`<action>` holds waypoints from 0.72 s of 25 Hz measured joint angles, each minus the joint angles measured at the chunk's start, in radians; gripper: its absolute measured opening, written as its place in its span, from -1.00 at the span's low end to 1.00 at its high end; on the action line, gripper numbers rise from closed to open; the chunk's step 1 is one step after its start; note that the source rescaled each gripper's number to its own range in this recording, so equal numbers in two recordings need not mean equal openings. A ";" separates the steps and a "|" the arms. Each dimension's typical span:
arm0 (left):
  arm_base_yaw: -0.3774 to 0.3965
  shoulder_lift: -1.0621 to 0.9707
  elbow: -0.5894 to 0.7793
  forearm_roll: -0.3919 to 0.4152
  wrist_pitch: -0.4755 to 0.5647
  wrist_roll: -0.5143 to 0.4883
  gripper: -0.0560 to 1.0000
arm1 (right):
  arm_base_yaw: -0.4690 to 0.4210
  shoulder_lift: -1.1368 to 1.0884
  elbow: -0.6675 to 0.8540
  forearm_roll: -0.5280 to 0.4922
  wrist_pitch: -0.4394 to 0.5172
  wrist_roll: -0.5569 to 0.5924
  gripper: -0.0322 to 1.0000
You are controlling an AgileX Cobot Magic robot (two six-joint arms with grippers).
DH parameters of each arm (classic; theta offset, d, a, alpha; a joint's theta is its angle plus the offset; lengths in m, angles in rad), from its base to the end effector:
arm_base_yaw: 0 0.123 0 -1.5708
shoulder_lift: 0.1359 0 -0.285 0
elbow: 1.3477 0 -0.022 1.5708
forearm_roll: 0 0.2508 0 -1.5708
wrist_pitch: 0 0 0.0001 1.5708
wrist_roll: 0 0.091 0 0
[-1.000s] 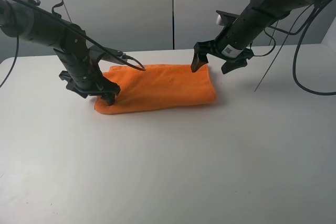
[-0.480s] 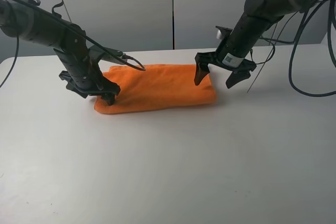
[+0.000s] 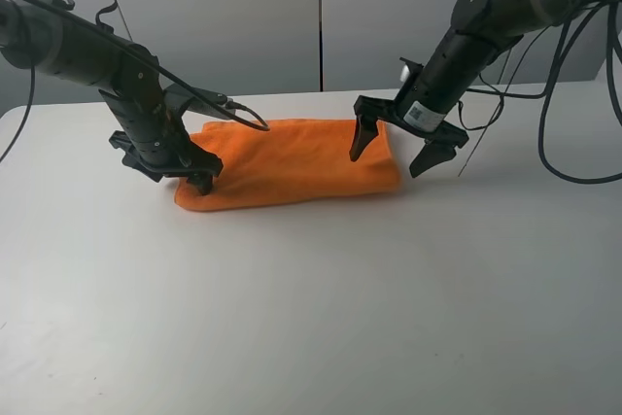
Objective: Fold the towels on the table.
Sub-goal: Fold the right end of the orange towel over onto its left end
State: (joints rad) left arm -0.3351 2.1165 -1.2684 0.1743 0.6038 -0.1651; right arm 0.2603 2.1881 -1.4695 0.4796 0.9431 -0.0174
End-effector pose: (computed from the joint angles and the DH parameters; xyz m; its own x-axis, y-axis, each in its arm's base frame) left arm 0.3764 -0.1216 0.0988 -0.9293 0.3013 -0.2136 0.2880 0.9532 0.0917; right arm 0.3921 0.1396 0.1163 -0.9987 -0.0016 0.0507 0.0175 0.9275 0.3734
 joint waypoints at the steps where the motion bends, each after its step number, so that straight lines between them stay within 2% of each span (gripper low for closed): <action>1: 0.000 0.000 0.000 0.000 0.000 0.000 1.00 | 0.000 0.000 0.013 -0.003 0.000 0.009 1.00; 5: 0.000 0.000 0.000 0.000 0.000 0.000 1.00 | 0.000 0.003 0.067 -0.015 -0.018 0.025 1.00; 8: 0.000 0.000 0.000 0.000 0.000 0.000 1.00 | 0.000 0.003 0.089 0.014 -0.036 0.029 1.00; 14: 0.000 0.000 0.000 0.000 0.000 0.002 1.00 | 0.000 0.003 0.096 0.199 -0.113 -0.030 1.00; 18: 0.000 0.000 0.000 0.000 0.000 0.004 1.00 | 0.000 0.003 0.098 0.247 -0.181 -0.050 1.00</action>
State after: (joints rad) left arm -0.3351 2.1165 -1.2684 0.1743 0.6038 -0.1611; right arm 0.2603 2.1910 -1.3720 0.7262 0.7616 -0.0674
